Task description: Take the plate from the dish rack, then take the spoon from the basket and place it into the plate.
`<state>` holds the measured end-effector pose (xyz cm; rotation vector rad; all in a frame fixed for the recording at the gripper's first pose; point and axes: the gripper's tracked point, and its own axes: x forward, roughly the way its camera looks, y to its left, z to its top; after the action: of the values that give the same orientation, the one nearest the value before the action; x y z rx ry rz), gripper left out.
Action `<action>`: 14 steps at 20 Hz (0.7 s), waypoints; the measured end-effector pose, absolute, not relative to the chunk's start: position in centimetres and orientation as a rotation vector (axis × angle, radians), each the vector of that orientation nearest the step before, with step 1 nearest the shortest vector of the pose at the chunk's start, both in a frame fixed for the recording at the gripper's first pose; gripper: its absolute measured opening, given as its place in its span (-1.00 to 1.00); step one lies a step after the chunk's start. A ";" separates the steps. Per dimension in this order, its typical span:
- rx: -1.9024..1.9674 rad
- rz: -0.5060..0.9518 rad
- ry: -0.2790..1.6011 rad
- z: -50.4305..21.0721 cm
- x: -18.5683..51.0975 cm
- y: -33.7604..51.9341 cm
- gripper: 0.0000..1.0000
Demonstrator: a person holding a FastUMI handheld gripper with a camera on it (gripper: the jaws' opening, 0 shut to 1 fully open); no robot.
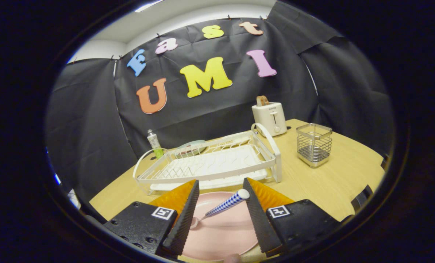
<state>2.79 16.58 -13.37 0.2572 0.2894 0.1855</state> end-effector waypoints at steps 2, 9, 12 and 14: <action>0.235 0.162 0.262 -13.0 2.8 15.6 0.67; 0.152 0.123 0.146 -9.5 2.0 14.1 0.77; 0.118 0.120 0.102 -8.1 1.5 14.2 0.81; 0.099 0.120 0.072 -6.8 0.9 14.1 0.91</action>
<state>0.91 14.11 -6.81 0.0995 0.0724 0.1198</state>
